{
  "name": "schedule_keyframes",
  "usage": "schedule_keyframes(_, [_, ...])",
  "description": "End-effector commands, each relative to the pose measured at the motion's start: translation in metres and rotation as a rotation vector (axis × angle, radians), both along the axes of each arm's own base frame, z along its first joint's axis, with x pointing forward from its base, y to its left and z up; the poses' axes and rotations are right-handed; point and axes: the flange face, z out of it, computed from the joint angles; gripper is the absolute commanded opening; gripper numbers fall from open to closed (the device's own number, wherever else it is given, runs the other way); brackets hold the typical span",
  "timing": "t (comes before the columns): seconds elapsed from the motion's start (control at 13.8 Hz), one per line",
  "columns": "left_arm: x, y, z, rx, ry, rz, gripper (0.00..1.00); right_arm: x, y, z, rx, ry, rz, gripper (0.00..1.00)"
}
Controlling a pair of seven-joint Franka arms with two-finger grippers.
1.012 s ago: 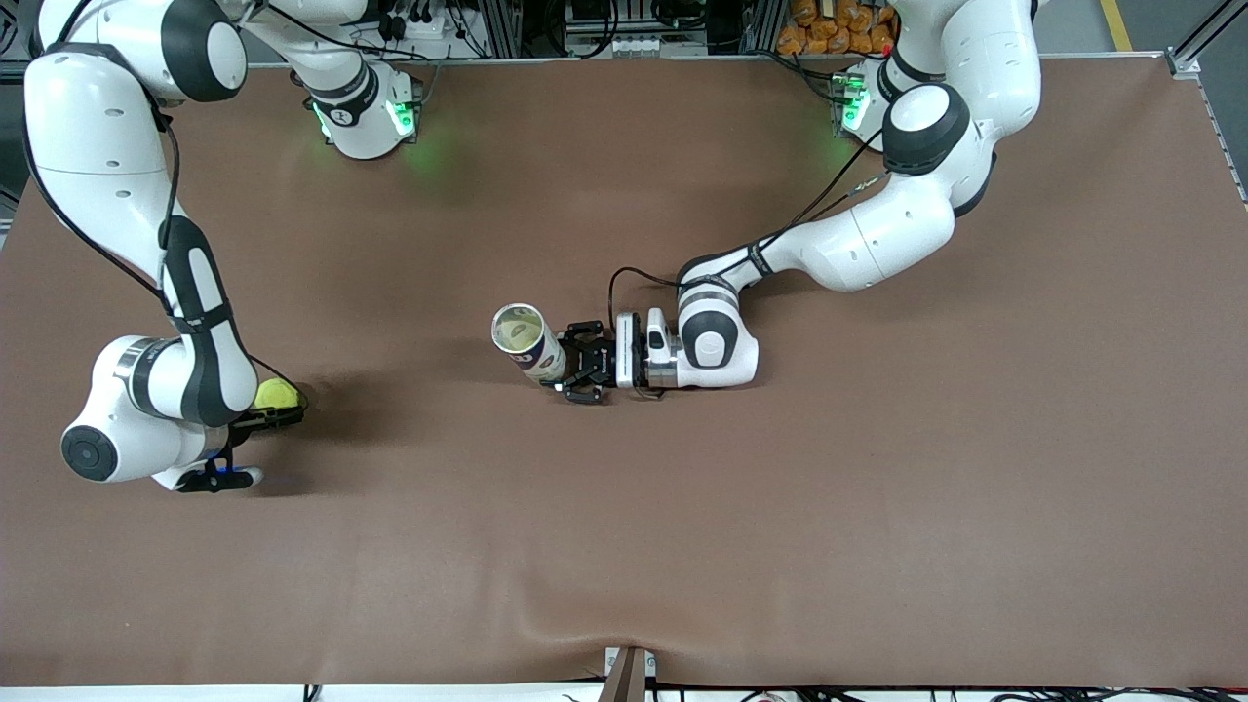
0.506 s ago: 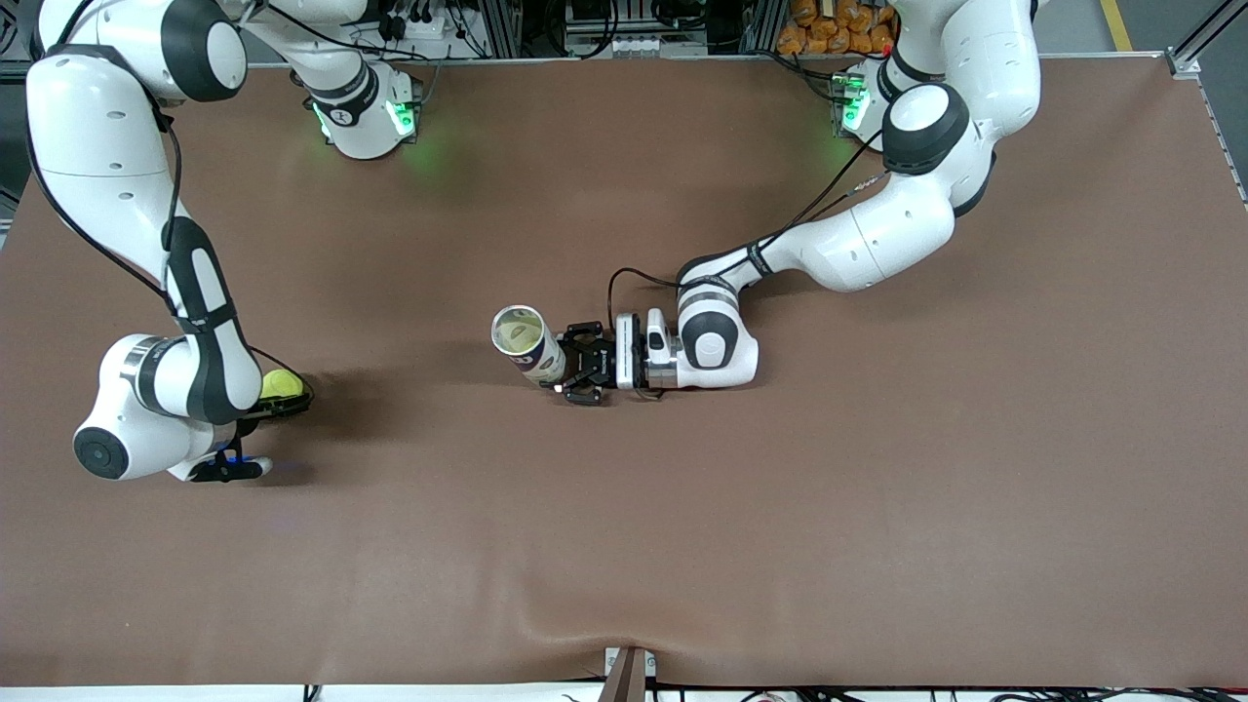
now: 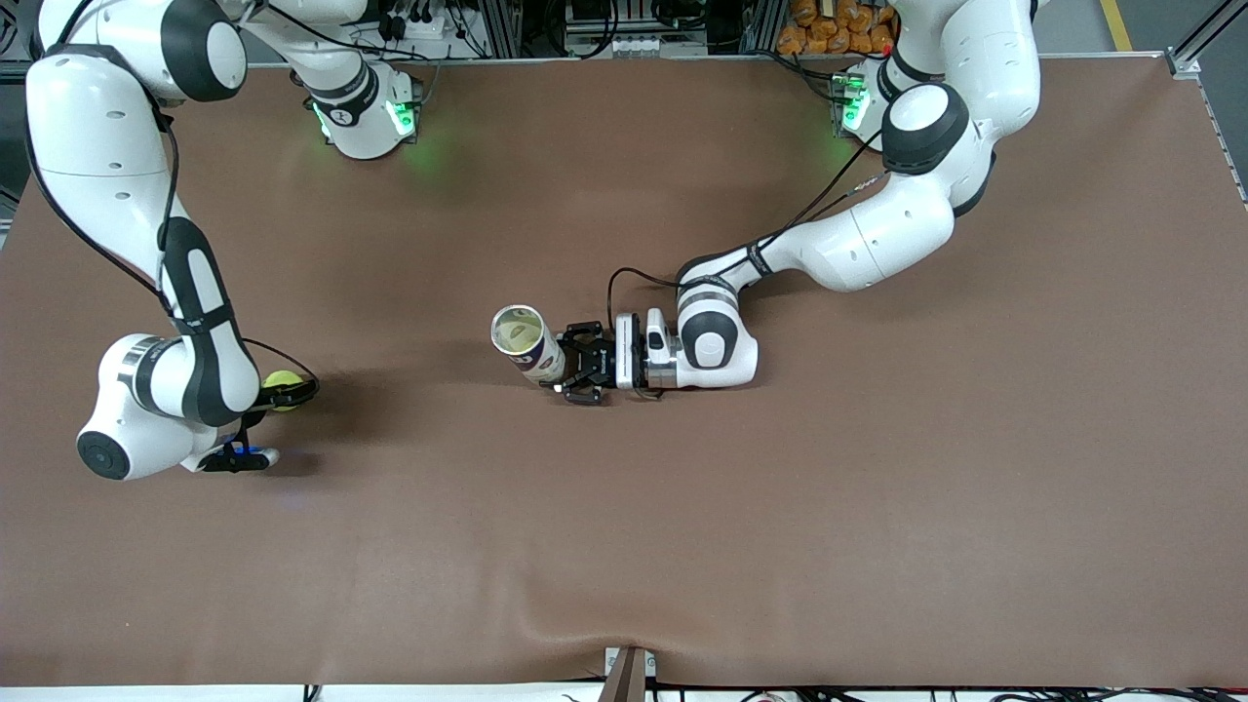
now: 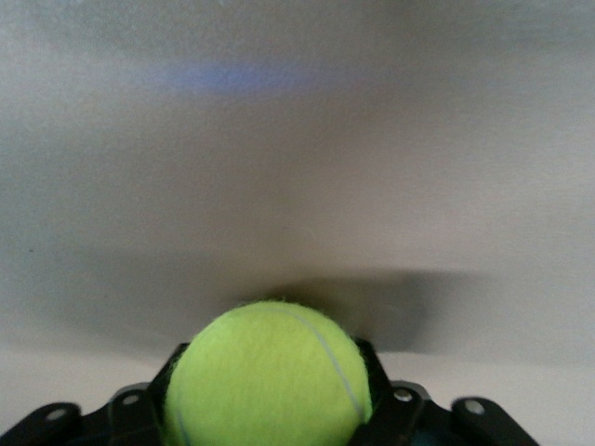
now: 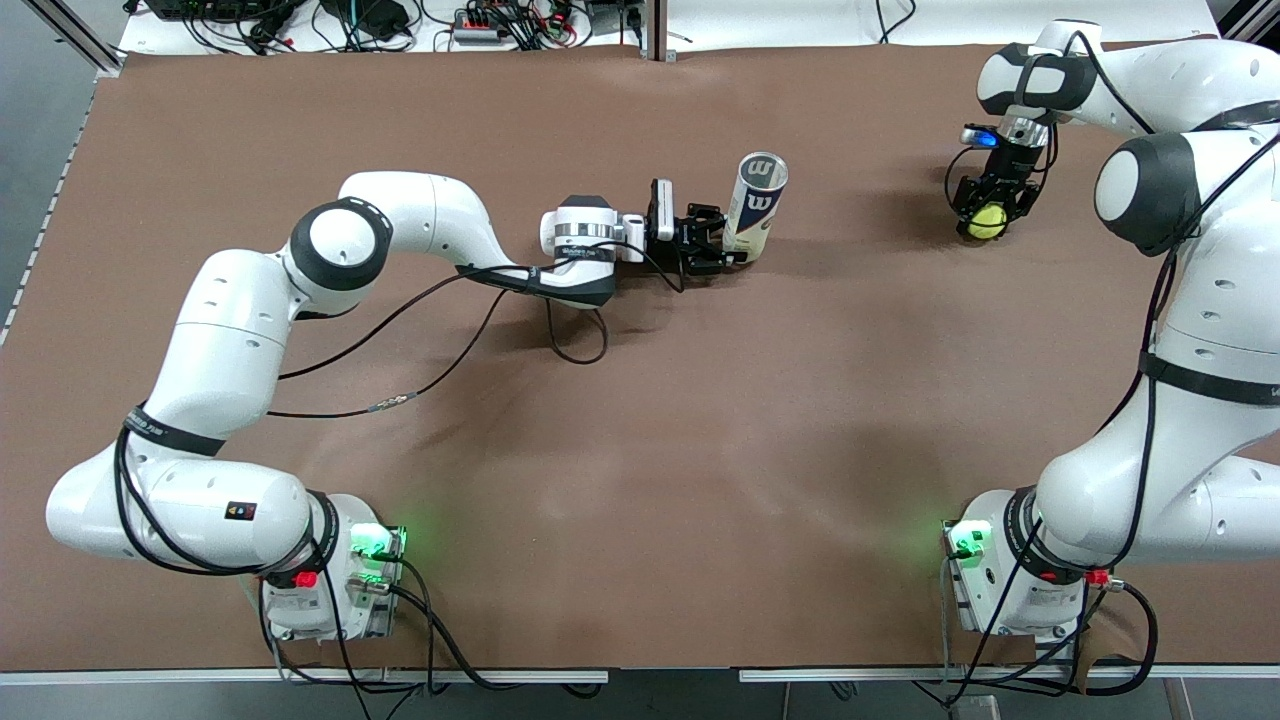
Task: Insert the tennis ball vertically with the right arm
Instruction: 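Grasp the second tennis ball with the right gripper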
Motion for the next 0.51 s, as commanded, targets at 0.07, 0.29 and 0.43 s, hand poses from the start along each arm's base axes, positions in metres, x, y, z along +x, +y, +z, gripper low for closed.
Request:
schedule_keyframes(0.07, [0.002, -0.003, 0.009, -0.011, -0.022, 0.003, 0.6, 0.005, -0.008, 0.009, 0.025, -0.033, -0.007, 0.16])
schedule_keyframes(0.29, [0.002, -0.003, 0.009, -0.011, -0.02, 0.004, 0.6, 0.027, 0.014, 0.066, 0.023, -0.087, 0.02, 0.09])
schedule_keyframes(0.43, [0.002, -0.003, 0.009, -0.011, -0.022, 0.003, 0.6, 0.036, 0.062, 0.114, -0.01, -0.069, -0.007, 0.09])
